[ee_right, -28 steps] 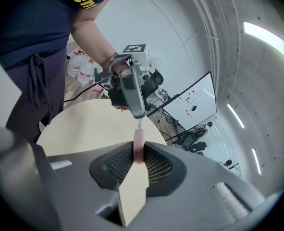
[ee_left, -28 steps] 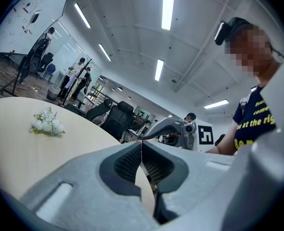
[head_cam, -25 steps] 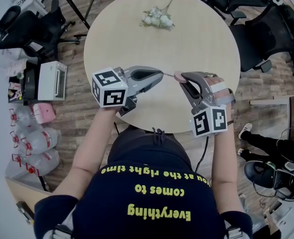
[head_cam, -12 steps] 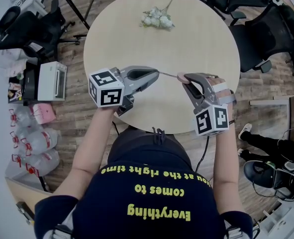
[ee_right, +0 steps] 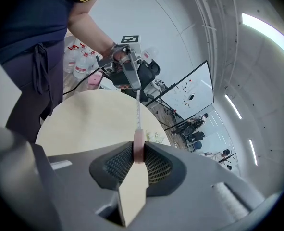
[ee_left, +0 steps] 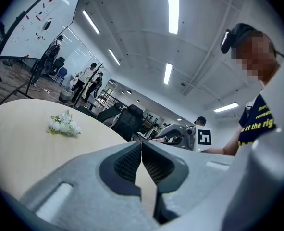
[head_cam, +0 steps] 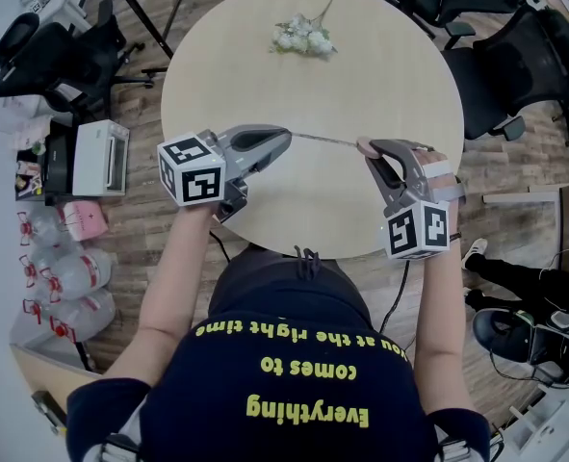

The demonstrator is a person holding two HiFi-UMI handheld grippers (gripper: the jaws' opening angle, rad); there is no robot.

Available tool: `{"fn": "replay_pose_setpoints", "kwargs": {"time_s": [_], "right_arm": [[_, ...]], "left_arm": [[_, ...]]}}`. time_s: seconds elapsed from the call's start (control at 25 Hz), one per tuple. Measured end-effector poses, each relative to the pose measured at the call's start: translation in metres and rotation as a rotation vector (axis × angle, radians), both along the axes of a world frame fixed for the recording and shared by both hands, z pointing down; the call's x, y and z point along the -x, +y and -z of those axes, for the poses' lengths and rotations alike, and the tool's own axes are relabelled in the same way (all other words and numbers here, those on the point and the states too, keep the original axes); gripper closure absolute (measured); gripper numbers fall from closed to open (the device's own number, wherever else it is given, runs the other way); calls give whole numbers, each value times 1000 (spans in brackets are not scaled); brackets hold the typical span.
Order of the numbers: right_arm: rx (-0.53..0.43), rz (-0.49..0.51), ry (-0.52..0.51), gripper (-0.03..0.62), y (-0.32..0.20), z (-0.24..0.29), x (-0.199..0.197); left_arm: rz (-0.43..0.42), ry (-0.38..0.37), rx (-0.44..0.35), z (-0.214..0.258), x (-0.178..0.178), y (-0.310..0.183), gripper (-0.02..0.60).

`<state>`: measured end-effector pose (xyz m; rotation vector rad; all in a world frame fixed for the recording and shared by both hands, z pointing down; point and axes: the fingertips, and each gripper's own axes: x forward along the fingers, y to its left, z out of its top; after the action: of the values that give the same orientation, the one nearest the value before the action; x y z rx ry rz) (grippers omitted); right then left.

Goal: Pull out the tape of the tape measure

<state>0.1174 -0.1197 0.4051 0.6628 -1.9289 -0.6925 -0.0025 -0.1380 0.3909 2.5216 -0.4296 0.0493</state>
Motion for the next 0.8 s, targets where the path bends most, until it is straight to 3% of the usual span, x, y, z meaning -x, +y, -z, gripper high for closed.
{"fn": "replay_pose_setpoints", "kwargs": {"time_s": [0.8], "right_arm": [[4, -73, 62, 511, -3, 0, -42]], "left_arm": [[147, -25, 8, -4, 61, -25, 574]]}}
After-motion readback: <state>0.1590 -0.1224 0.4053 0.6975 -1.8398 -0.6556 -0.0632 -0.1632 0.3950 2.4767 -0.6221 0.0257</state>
